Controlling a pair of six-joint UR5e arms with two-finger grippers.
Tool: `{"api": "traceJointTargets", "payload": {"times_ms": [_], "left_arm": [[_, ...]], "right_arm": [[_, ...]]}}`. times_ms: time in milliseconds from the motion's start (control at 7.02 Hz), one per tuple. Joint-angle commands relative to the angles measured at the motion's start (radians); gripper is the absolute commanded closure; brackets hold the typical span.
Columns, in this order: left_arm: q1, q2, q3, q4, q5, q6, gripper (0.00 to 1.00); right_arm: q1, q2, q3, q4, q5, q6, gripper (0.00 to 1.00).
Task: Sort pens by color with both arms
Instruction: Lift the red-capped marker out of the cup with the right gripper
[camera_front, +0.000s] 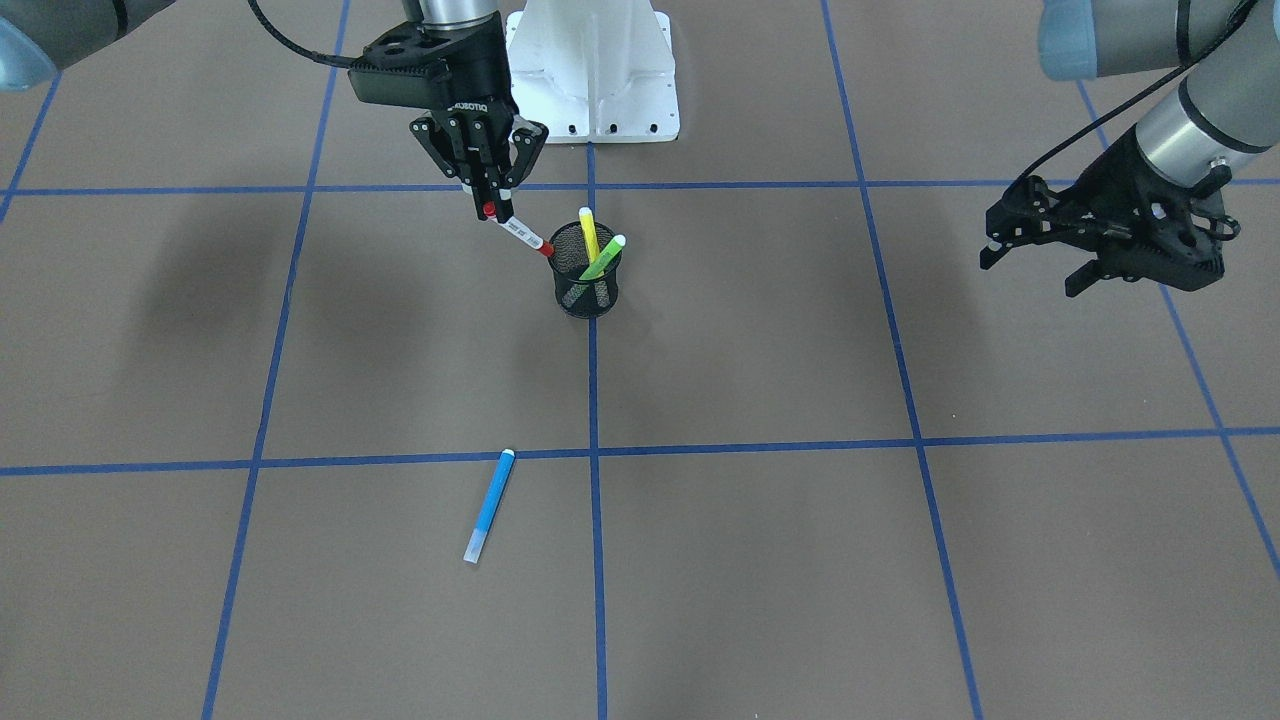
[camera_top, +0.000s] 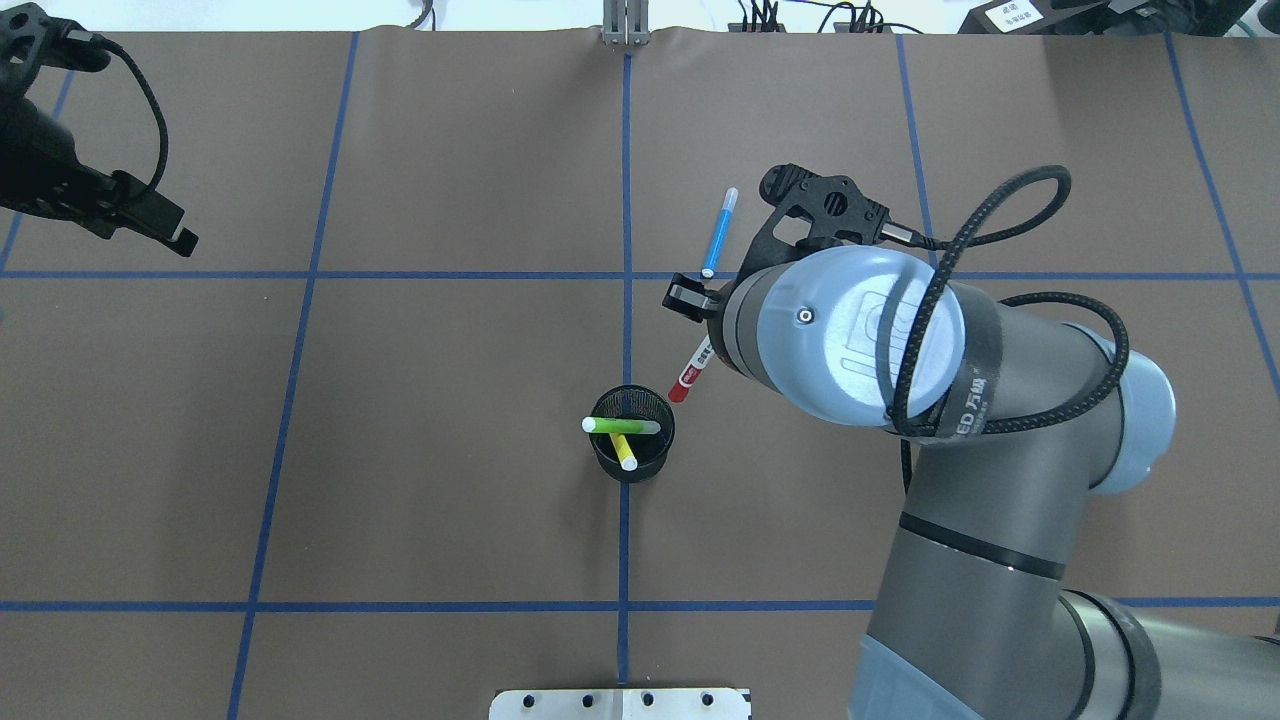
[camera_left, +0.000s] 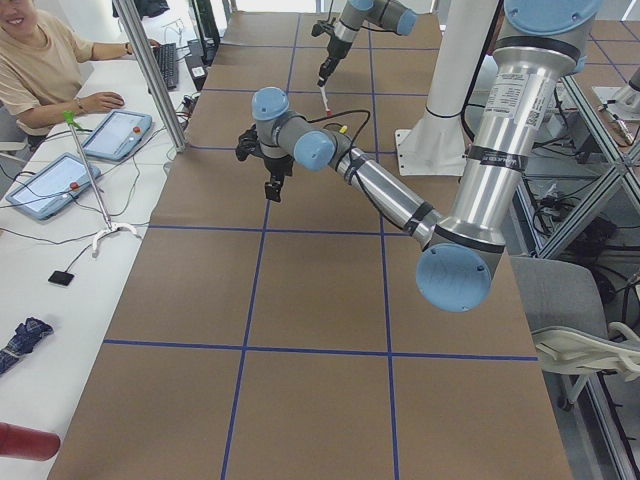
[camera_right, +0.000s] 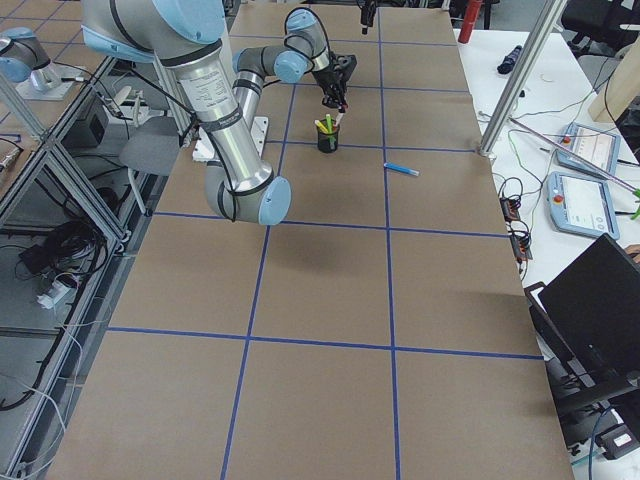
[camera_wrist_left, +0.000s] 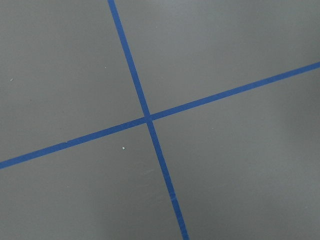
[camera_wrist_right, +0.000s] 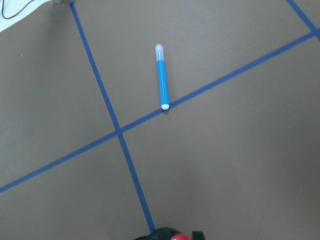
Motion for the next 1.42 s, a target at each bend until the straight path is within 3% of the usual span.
{"api": "traceJointTargets", "payload": {"times_ms": [0, 142, 285, 427, 997, 1282], "left_arm": [[0.001, -0.002, -0.005, -0.009, 0.013, -0.011, 0.01], [0.001, 0.0, -0.005, -0.009, 0.013, -0.01, 0.01], [-0.001, 0.0, -0.006, -0.009, 0.013, -0.011, 0.01], [0.001, 0.0, -0.003, -0.009, 0.013, -0.011, 0.01], [0.002, -0.002, 0.003, -0.009, 0.013, -0.011, 0.01], [0.004, -0.003, 0.004, -0.009, 0.013, -0.011, 0.01]], "right_arm": [[0.025, 0.082, -0.119, 0.004, -0.112, -0.028, 1.0], [0.024, 0.098, -0.181, 0.073, -0.243, -0.04, 1.0], [0.024, 0.096, -0.278, 0.259, -0.364, -0.04, 1.0], [0.026, 0.105, -0.384, 0.325, -0.432, -0.061, 1.0], [0.134, 0.309, -0.792, 0.395, -0.522, -0.118, 1.0], [0.156, 0.342, -0.985, 0.537, -0.571, -0.199, 1.0]]}}
